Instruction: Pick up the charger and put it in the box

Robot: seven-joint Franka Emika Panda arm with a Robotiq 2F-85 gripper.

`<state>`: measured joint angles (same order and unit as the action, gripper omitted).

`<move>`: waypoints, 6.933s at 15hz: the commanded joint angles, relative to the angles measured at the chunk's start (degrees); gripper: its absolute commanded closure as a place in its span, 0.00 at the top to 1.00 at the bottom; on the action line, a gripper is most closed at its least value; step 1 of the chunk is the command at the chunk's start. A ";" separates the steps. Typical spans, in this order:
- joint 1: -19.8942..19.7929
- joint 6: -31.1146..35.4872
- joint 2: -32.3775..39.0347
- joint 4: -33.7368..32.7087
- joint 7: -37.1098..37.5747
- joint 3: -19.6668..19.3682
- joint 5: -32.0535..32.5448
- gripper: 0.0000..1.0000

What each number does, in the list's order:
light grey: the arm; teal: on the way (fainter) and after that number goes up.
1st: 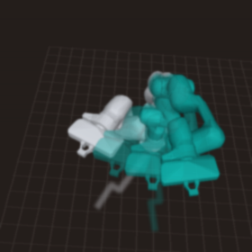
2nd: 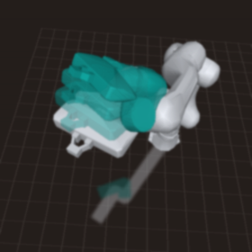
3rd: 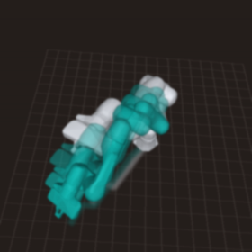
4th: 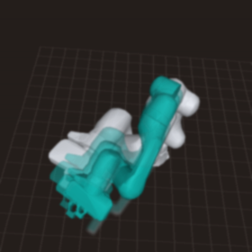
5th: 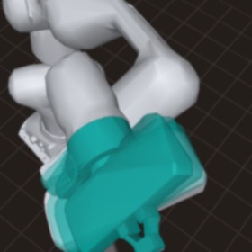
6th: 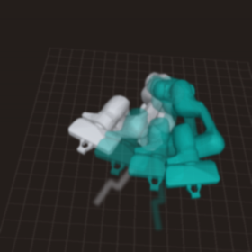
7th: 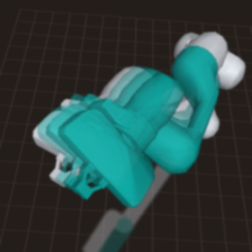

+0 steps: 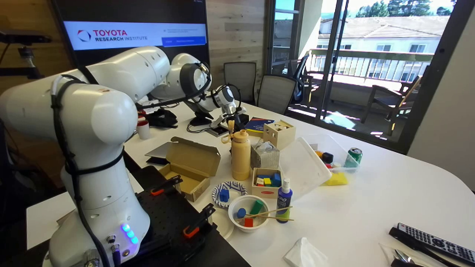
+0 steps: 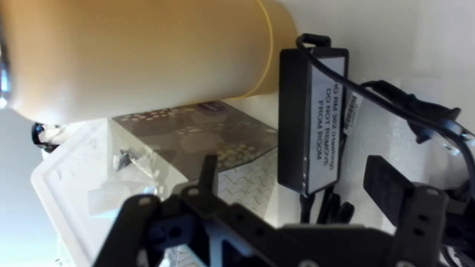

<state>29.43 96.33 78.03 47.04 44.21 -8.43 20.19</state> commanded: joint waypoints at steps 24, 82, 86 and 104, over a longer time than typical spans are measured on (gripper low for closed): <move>0.19 -8.01 6.64 -6.00 -0.86 0.72 4.85 1.00; -0.20 -1.60 -3.50 -4.62 -5.33 6.06 -4.10 0.13; 1.79 -6.00 -10.29 -2.05 -6.65 7.50 -3.95 0.13; 1.93 -34.02 -45.92 26.55 17.79 16.45 -25.52 0.13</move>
<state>32.67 63.43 41.07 62.28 56.30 7.62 -0.03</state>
